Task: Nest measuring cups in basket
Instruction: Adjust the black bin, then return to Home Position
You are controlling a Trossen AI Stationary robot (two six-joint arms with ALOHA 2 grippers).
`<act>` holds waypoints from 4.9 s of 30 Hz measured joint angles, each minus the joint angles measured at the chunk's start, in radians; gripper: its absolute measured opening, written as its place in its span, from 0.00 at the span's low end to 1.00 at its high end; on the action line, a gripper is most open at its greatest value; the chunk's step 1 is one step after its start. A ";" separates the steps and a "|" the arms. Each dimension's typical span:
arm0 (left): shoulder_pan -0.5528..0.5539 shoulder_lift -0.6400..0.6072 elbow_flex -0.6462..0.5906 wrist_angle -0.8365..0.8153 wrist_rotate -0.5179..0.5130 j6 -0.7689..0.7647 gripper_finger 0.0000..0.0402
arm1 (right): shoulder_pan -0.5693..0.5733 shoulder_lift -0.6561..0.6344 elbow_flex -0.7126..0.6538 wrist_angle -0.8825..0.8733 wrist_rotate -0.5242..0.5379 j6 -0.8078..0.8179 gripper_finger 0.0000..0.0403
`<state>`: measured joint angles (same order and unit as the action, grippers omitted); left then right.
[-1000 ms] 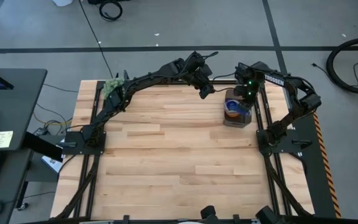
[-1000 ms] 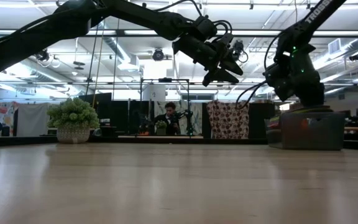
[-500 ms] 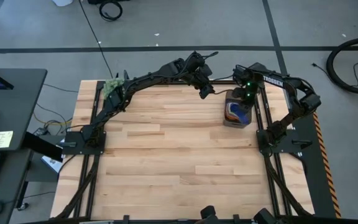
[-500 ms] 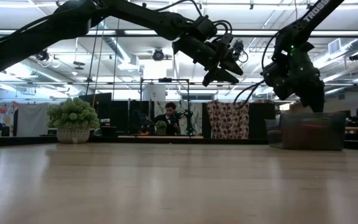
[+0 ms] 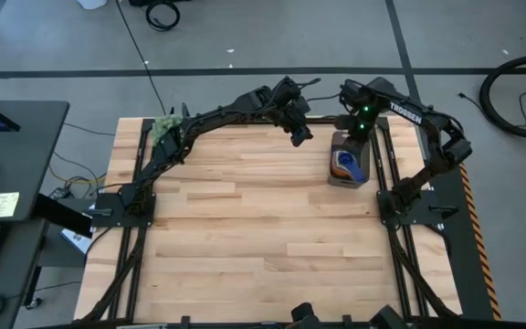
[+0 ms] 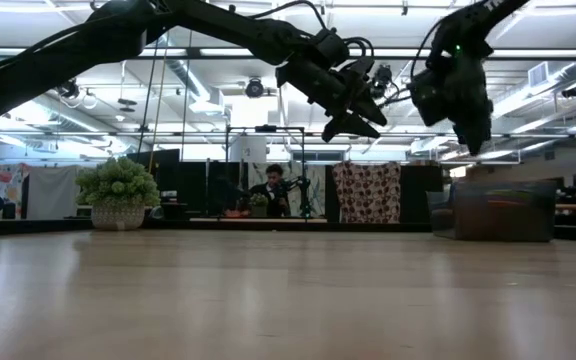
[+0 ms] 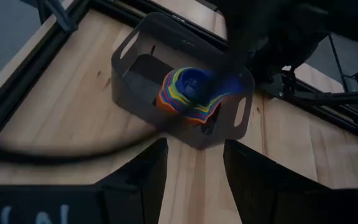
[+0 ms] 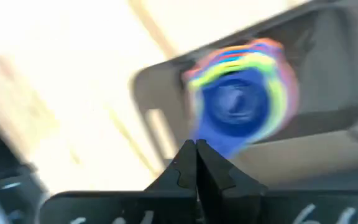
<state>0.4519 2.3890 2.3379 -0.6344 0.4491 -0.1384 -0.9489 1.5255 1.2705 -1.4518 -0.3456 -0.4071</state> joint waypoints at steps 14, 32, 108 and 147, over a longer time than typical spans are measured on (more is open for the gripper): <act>0.014 0.000 0.000 -0.106 0.001 0.079 0.40 | 0.337 -0.110 -0.075 -0.027 -0.193 0.158 0.00; 0.040 0.000 0.000 -0.126 -0.005 0.153 0.40 | 0.541 -0.118 -0.426 0.400 0.130 0.438 0.00; 0.060 -0.814 0.001 -0.829 -0.143 0.227 0.40 | 0.299 -0.801 0.145 0.067 0.396 0.451 0.00; 0.246 -1.933 -0.266 -0.937 -0.343 0.053 0.02 | 0.301 -1.136 0.104 0.195 0.273 0.492 0.00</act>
<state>0.6975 0.4560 2.0714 -1.5715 0.1056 -0.0853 -0.6478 0.3891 1.3750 -1.2566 -0.0723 0.0845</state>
